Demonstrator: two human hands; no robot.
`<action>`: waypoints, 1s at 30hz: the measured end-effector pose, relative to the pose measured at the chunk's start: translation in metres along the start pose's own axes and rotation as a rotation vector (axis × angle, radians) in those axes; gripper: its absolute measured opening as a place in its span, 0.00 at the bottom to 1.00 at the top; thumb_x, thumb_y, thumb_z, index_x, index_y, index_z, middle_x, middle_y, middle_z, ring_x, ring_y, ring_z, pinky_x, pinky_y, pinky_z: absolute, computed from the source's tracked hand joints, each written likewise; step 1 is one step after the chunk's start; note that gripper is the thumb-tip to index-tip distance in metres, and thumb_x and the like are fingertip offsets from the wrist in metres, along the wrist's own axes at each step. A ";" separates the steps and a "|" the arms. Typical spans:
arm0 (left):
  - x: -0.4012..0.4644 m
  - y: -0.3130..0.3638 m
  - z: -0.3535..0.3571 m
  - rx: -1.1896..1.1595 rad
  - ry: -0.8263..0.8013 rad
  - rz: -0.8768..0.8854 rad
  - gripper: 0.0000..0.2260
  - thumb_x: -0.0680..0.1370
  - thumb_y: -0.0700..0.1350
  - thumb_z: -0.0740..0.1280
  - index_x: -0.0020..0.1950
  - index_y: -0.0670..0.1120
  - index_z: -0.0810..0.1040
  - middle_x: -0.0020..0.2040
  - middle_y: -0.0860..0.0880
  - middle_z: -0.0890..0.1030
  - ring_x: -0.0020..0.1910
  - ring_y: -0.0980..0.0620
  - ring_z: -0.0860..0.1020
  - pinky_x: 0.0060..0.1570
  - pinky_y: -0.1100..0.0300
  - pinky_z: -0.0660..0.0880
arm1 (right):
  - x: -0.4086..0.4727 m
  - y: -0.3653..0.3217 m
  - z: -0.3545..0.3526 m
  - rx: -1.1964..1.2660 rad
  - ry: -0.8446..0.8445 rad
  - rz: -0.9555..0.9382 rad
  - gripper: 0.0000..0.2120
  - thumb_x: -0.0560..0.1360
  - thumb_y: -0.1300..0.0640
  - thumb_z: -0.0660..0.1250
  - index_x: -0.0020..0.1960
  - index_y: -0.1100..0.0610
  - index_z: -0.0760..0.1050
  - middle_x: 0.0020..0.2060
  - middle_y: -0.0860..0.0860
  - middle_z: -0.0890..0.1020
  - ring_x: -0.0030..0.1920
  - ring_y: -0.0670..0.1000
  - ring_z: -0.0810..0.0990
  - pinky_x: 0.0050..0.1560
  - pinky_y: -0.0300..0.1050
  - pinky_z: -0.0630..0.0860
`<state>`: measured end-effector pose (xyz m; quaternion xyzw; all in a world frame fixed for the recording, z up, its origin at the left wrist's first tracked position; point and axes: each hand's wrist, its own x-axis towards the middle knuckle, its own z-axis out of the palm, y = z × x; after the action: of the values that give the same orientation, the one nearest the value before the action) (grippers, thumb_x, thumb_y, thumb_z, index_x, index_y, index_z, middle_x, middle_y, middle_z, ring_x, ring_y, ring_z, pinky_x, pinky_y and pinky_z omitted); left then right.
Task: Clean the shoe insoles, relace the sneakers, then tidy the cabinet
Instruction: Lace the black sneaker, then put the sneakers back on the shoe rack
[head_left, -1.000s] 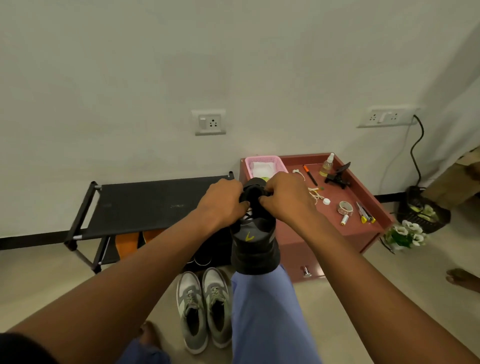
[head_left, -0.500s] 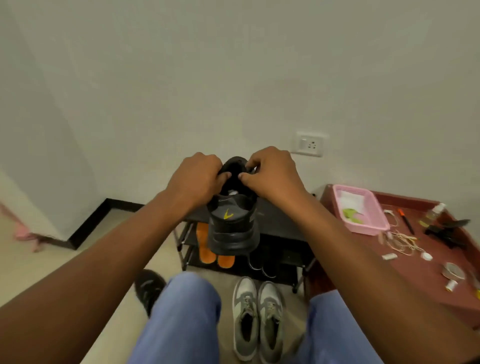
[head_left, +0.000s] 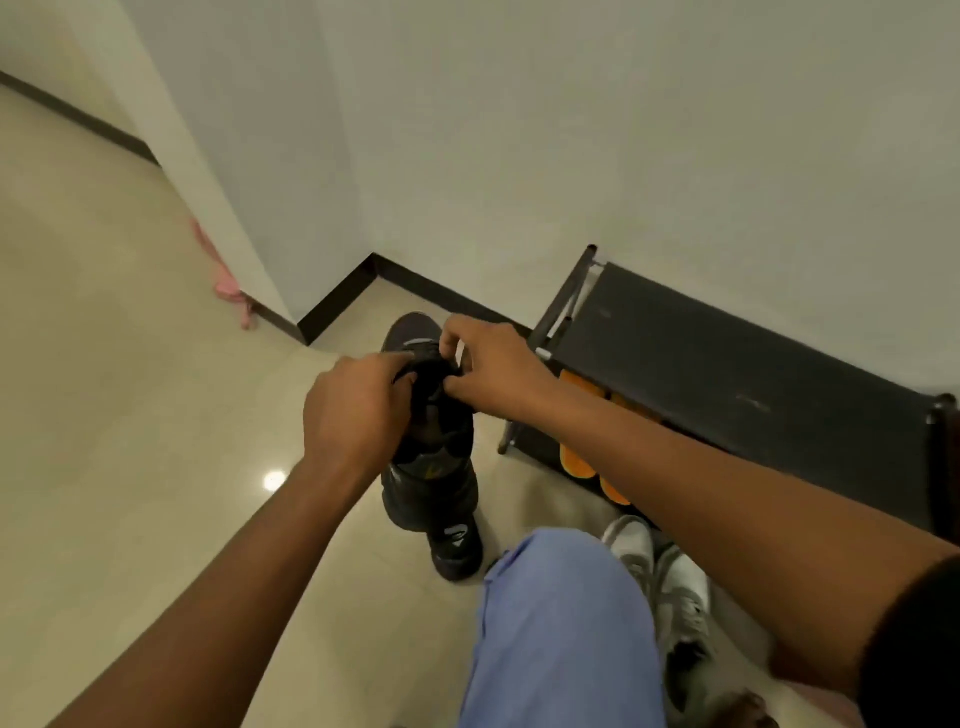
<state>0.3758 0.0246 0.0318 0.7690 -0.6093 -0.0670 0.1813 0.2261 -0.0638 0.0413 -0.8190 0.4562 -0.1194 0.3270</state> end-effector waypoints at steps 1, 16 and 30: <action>-0.001 -0.014 0.017 -0.023 -0.007 -0.037 0.12 0.83 0.48 0.63 0.62 0.56 0.83 0.45 0.49 0.86 0.40 0.47 0.81 0.33 0.58 0.73 | 0.011 0.011 0.017 0.013 -0.040 0.004 0.13 0.70 0.61 0.73 0.51 0.52 0.74 0.36 0.46 0.76 0.39 0.51 0.78 0.37 0.45 0.75; -0.057 -0.131 0.243 -0.297 -0.065 -0.658 0.14 0.84 0.46 0.66 0.69 0.53 0.81 0.61 0.45 0.85 0.50 0.47 0.84 0.45 0.63 0.76 | 0.052 0.163 0.256 0.276 -0.459 0.133 0.20 0.76 0.60 0.75 0.64 0.48 0.75 0.51 0.47 0.81 0.46 0.47 0.83 0.54 0.47 0.83; -0.077 -0.157 0.308 -0.485 -0.072 -0.971 0.19 0.83 0.41 0.63 0.73 0.53 0.77 0.68 0.46 0.81 0.63 0.44 0.81 0.61 0.52 0.80 | 0.061 0.188 0.324 0.297 -0.619 0.172 0.29 0.77 0.57 0.72 0.76 0.49 0.69 0.70 0.53 0.76 0.69 0.55 0.76 0.69 0.55 0.76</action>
<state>0.3999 0.0684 -0.3186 0.8953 -0.1568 -0.3081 0.2808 0.2938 -0.0456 -0.3315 -0.7186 0.3803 0.0975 0.5741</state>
